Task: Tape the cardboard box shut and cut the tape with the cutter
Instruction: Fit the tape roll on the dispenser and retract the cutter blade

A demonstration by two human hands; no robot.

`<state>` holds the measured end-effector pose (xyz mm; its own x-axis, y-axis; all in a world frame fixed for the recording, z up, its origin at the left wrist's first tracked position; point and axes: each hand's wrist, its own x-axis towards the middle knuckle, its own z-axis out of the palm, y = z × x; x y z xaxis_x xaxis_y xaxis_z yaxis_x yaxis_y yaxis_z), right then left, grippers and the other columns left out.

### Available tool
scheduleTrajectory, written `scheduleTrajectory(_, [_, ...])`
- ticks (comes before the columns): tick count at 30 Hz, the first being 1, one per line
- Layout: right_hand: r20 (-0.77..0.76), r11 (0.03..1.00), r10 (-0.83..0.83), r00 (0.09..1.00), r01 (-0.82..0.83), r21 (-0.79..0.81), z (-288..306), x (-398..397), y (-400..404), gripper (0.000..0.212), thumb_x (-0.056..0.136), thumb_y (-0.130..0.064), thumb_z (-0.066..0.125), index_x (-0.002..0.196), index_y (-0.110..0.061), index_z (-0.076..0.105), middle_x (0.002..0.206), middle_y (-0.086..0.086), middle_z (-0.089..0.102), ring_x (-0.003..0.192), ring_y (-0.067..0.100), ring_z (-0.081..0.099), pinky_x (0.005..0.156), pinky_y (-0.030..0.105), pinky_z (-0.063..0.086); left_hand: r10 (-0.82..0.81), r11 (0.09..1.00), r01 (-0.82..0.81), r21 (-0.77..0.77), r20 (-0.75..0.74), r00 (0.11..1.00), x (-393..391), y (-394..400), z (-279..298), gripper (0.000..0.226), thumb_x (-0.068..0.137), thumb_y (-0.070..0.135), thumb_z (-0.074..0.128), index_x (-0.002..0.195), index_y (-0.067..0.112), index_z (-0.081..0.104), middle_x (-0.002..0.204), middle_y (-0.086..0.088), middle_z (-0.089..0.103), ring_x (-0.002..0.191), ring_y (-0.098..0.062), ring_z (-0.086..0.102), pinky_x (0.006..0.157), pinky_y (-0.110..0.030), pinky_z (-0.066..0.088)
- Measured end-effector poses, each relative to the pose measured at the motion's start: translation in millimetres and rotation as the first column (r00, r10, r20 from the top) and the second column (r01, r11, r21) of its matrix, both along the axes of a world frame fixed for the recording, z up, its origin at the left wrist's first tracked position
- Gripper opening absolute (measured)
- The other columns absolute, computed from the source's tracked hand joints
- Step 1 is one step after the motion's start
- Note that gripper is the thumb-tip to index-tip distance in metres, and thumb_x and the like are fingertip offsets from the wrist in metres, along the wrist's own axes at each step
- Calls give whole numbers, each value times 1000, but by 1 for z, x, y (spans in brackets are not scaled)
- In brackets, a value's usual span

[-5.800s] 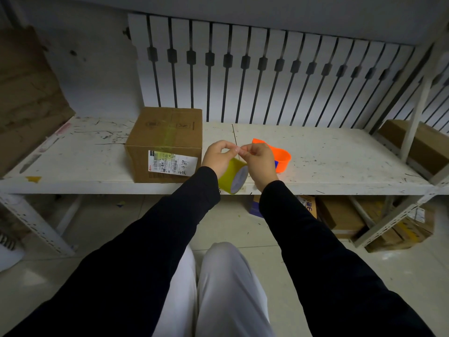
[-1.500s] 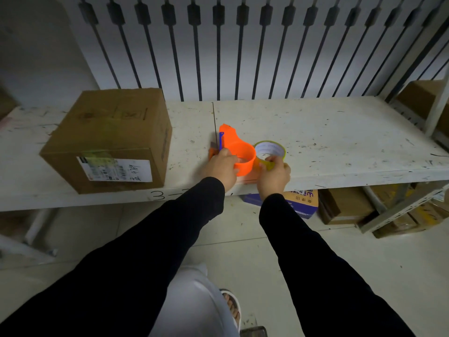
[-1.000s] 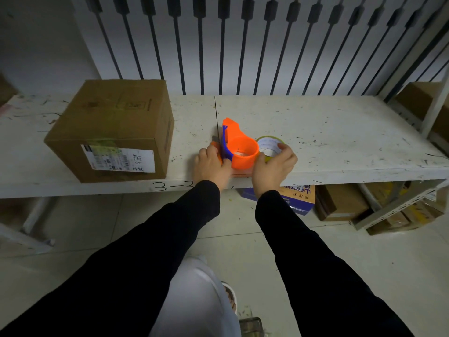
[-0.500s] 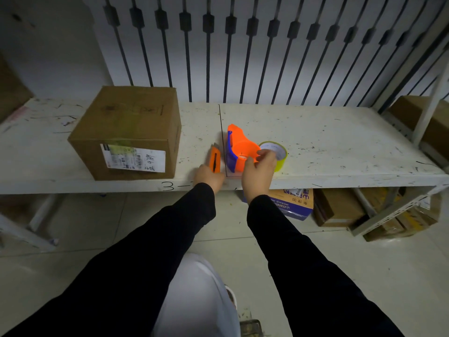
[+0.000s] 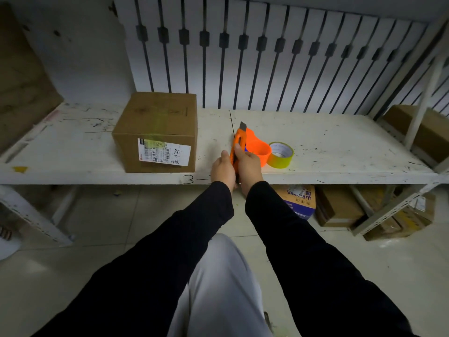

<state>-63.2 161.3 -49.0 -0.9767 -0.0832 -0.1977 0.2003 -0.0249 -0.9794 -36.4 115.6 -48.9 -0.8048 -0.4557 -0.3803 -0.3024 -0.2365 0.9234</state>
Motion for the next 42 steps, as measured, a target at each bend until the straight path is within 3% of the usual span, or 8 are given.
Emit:
scheduleTrajectory(15, [184,998,60,981,-53,-40,22,21,-16,19,97,-23,41,98,-14,58,112,25,62,110,34,61,94,45,49,-30,1000,30,2,37,999,14,-11,17,51,99,40,26,125,6,52,125,-21,59,115,-37,57,99,-46,48])
scheduleTrajectory(19, [154,995,99,983,-95,-32,28,21,-15,22,96,-28,42,86,-18,58,89,11,63,95,30,63,83,41,52,-32,996,29,87,27,999,10,-11,20,54,97,49,27,118,9,57,104,-16,64,93,-30,64,73,-36,55])
scheduleTrajectory(23, [206,991,132,970,-130,-21,31,24,-9,33,93,-36,44,111,-13,58,99,13,65,85,26,63,64,33,48,-79,994,73,86,69,994,11,-6,25,58,95,55,20,103,11,57,71,-6,53,57,-17,50,43,-24,37])
scheduleTrajectory(25, [195,990,137,971,-132,-39,32,22,-5,30,94,-35,44,109,-13,59,100,16,65,80,26,64,58,31,46,-99,991,95,94,41,994,10,-7,26,57,94,58,22,97,12,57,69,-6,53,54,-17,49,43,-24,36])
scheduleTrajectory(28, [221,989,107,969,-81,-125,37,17,-4,22,94,-32,47,88,-18,62,126,23,60,114,38,60,85,36,50,-89,989,88,118,9,996,7,-10,33,50,91,57,36,94,12,58,61,-3,48,48,-15,43,40,-23,31])
scheduleTrajectory(33, [324,978,28,946,41,-205,41,18,-6,25,96,-30,45,82,-16,60,124,18,62,119,30,58,101,38,47,-84,989,79,127,34,996,8,-17,37,39,92,45,48,106,11,60,67,-3,51,54,-16,46,44,-21,37])
scheduleTrajectory(38, [313,978,21,949,46,-206,37,26,-8,29,99,-28,38,111,-8,56,105,12,66,104,27,63,91,36,50,-74,987,70,148,16,997,13,-13,35,28,95,31,46,108,10,58,91,-11,59,83,-25,57,80,-38,54])
scheduleTrajectory(42, [324,968,26,946,57,-245,36,27,-3,31,98,-28,38,104,-10,62,111,13,66,81,19,61,74,32,50,-118,967,137,213,-99,988,16,-8,29,19,99,20,38,92,17,55,82,-7,57,72,-21,56,64,-31,48])
